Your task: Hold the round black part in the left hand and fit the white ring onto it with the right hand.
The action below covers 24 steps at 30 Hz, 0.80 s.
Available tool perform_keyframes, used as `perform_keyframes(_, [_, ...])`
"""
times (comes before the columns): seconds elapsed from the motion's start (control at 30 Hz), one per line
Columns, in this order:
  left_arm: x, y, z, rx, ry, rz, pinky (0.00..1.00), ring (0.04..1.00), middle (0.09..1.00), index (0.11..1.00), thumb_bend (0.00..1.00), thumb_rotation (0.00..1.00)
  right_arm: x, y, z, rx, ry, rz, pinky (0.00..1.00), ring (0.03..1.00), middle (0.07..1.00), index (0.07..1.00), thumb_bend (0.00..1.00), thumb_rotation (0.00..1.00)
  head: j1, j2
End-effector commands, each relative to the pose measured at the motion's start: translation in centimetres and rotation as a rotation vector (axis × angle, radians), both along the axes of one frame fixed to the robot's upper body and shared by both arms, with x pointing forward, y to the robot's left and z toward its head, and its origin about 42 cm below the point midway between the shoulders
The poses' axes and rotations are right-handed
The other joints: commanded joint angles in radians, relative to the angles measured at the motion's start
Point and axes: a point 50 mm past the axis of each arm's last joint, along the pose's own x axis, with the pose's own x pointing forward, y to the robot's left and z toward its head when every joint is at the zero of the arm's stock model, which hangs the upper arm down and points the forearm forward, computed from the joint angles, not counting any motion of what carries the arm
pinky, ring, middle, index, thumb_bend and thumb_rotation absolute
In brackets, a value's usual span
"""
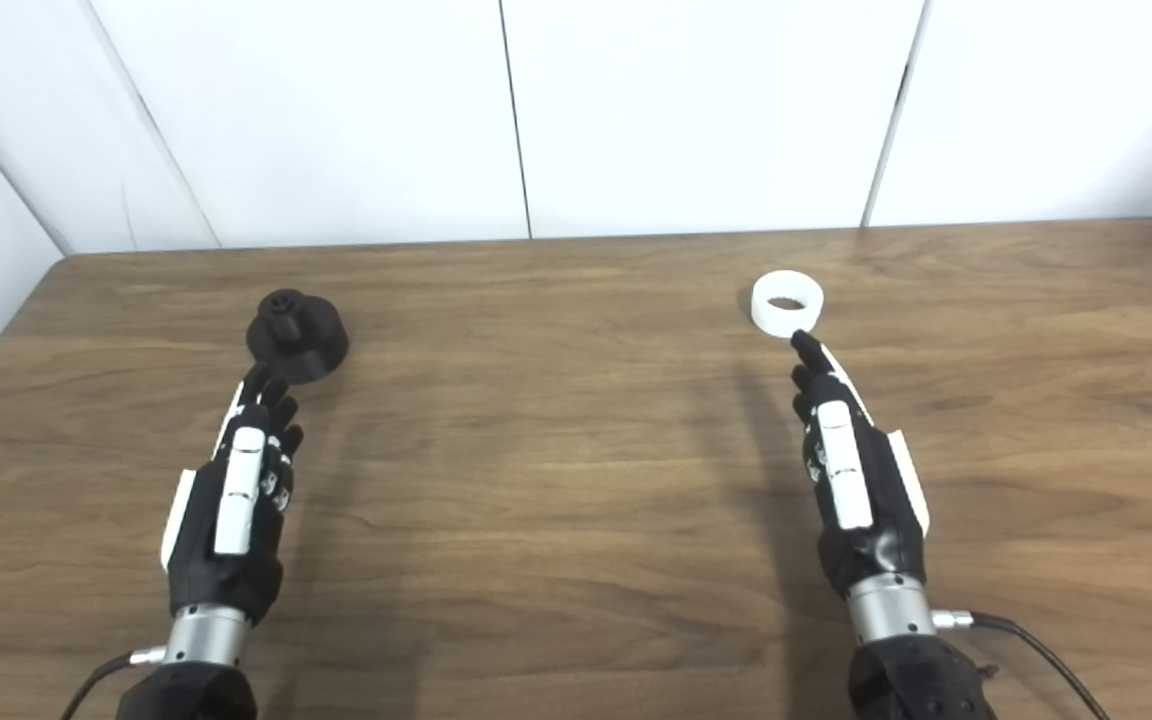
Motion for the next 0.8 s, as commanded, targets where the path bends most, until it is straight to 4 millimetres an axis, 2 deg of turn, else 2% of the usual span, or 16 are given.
perform_keyframes(0.0, [-2.45, -0.34, -0.60, -0.021, 0.022, 0.026, 1.00, 1.000, 1.000, 0.997, 0.50, 0.87, -1.50, -0.42, -0.21, 0.000, -0.001, 0.004, 0.99, 0.975, 0.973, 0.912, 0.52, 0.90, 0.002, 0.000])
perform_keyframes(0.2, [-2.48, -0.37, -0.65, -0.018, 0.019, 0.028, 1.00, 1.000, 1.000, 1.000, 0.49, 0.88, -1.44, -0.44, -0.19, -0.001, -0.004, 0.007, 0.99, 0.976, 0.974, 0.915, 0.52, 0.91, 0.000, 0.000])
perform_keyframes(0.53, [-2.40, -0.40, -0.67, -0.033, 0.012, 0.027, 1.00, 1.000, 1.000, 1.000, 0.53, 0.81, -1.47, -0.50, -0.12, -0.006, -0.003, 0.007, 1.00, 0.977, 0.976, 0.918, 0.51, 0.92, 0.003, 0.002])
perform_keyframes(0.67, [-2.38, -0.18, -0.72, 0.028, 0.016, 0.024, 1.00, 1.000, 1.000, 0.996, 0.59, 0.78, -1.39, -0.57, -0.18, -0.012, -0.008, -0.001, 0.97, 0.965, 0.968, 0.912, 0.52, 0.90, 0.005, 0.000])
perform_keyframes(0.7, [-2.36, -0.02, -0.71, 0.043, 0.011, 0.013, 1.00, 1.000, 1.000, 0.999, 0.57, 0.73, -1.39, -0.61, -0.19, -0.012, -0.009, 0.000, 0.98, 0.966, 0.970, 0.910, 0.51, 0.91, 0.007, -0.001])
perform_keyframes(0.77, [-2.27, 0.32, -0.64, 0.064, 0.008, 0.002, 1.00, 1.000, 1.000, 0.998, 0.57, 0.68, -1.37, -0.67, -0.20, -0.012, -0.010, 0.001, 0.98, 0.967, 0.971, 0.910, 0.52, 0.91, 0.009, -0.002])
